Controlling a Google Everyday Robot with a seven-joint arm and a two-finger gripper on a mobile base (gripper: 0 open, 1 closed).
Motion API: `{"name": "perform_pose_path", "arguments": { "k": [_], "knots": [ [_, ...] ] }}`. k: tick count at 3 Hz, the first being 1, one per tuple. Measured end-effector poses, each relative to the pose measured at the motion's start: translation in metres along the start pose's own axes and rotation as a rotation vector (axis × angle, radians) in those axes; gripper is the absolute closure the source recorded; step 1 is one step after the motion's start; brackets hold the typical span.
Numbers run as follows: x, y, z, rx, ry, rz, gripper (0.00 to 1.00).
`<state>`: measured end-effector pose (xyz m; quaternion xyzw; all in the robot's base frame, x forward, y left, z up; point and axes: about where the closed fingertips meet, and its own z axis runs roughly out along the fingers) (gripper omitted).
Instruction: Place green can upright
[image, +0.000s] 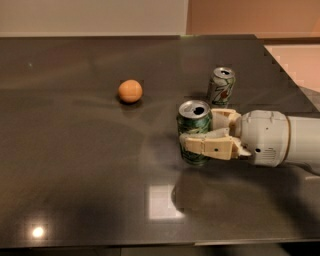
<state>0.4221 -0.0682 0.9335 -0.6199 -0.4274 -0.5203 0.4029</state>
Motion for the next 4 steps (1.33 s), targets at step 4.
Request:
{"name": "perform_pose_path", "arguments": {
  "k": [4],
  "knots": [
    [-0.028,0.014,-0.031,-0.075,0.038,-0.01,1.0]
  ]
}}
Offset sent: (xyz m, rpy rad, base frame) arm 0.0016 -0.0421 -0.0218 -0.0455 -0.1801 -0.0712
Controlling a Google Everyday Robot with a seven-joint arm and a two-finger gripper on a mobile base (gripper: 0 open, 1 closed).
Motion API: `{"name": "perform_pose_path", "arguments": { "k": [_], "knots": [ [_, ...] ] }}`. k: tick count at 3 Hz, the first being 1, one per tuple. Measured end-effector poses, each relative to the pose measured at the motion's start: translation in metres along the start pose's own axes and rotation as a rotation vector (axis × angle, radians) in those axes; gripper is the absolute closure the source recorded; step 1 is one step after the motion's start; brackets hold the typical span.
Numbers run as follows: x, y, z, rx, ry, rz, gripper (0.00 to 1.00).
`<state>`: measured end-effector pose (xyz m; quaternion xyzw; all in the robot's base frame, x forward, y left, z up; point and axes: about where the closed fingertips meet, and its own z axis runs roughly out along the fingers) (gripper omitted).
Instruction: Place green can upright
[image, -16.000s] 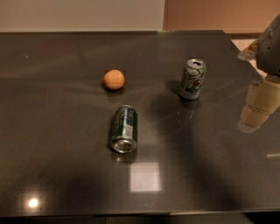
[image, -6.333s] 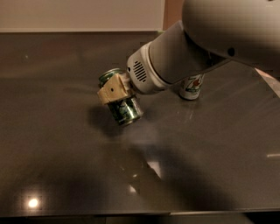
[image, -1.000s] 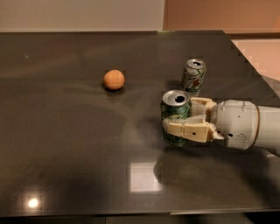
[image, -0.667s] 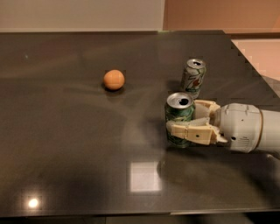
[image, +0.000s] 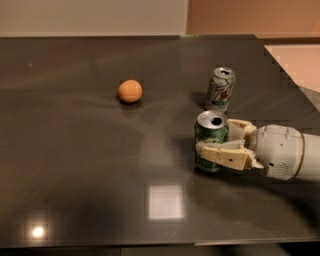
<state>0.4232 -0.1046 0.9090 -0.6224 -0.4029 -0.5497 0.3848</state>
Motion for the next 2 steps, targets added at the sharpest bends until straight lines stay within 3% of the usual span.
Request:
{"name": "perform_pose_path", "arguments": {
  "k": [2],
  "knots": [
    [-0.0086,0.0031,-0.0076,0.003,0.031,0.001,0.59]
  ]
}}
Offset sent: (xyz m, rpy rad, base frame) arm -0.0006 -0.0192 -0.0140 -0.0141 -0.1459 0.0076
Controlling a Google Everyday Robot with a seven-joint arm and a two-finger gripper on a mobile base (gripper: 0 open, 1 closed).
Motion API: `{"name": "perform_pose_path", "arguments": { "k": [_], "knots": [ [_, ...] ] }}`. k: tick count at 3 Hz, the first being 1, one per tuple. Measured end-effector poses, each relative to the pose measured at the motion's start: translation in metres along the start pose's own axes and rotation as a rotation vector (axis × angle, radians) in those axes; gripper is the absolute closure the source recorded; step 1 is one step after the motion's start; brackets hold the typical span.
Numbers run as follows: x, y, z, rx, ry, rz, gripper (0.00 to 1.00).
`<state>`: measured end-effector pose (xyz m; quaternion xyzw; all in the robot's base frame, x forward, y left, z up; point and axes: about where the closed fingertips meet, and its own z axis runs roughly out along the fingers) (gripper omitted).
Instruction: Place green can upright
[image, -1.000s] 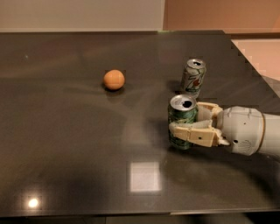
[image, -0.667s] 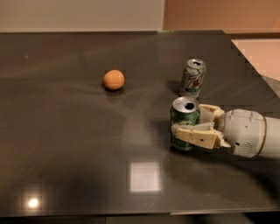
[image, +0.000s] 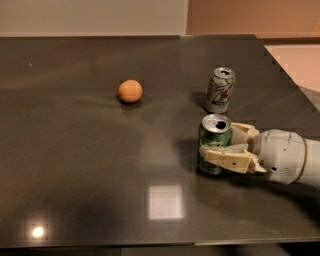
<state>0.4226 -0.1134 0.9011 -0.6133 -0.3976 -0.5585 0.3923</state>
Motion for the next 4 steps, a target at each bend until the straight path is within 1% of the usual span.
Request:
{"name": "perform_pose_path", "arguments": {
  "k": [2,3,4],
  "knots": [
    [-0.009,0.003,-0.006,-0.003,-0.018,-0.008,0.13],
    [-0.015,0.006,-0.014,-0.017,-0.036,-0.02,0.0],
    [-0.015,0.006,-0.014,-0.017,-0.036,-0.019,0.0]
  ]
}}
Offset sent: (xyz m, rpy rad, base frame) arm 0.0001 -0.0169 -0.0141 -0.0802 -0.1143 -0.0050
